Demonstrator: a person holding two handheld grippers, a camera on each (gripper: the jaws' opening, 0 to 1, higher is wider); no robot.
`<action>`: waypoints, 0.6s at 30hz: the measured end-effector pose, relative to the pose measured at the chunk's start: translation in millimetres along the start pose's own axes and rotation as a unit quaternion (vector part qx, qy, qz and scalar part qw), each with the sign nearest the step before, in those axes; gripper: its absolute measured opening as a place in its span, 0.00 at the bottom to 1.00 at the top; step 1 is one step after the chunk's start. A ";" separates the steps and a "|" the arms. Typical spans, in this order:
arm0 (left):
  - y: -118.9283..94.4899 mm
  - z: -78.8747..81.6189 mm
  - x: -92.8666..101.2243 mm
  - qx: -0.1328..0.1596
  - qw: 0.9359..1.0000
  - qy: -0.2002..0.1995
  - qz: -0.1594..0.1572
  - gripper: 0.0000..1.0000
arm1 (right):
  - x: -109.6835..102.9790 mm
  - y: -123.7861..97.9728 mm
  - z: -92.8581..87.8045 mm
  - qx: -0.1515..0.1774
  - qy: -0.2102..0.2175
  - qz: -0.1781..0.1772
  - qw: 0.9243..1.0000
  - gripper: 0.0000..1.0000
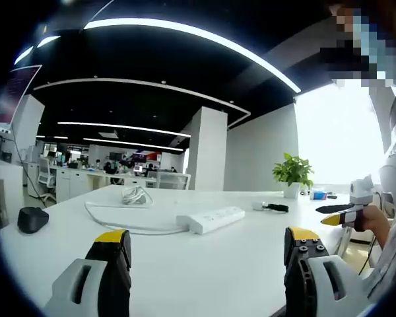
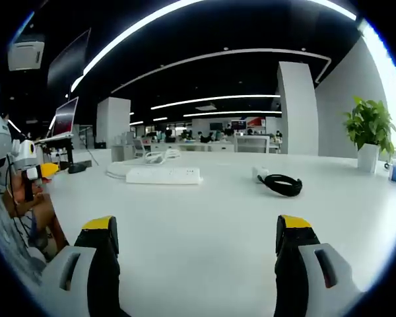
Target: Straighten the power strip on the desk, plug the charger into it
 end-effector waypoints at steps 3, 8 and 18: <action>0.2 0.1 0.5 0.000 1.000 0.001 0.001 0.99 | -0.6 0.8 1.1 0.002 -0.001 0.002 1.000 0.99; 0.8 0.2 0.4 0.000 1.000 0.001 0.001 0.99 | 0.1 1.5 3.2 0.006 0.002 0.001 1.000 0.98; 8.9 8.6 -0.1 0.020 1.000 -0.001 -0.006 0.99 | -7.0 9.6 3.2 0.011 0.008 0.036 0.999 0.95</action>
Point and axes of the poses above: the point that each gripper's makers call its tool centre point, and the gripper's own axes: y roughly forward along the fingers, x roughly to its right, z roughly out of its top, the point moved 5 cm from there along -y, roughly backward along the fingers, and after that the axes turned 2 degrees about -x, right-handed, at the moved point
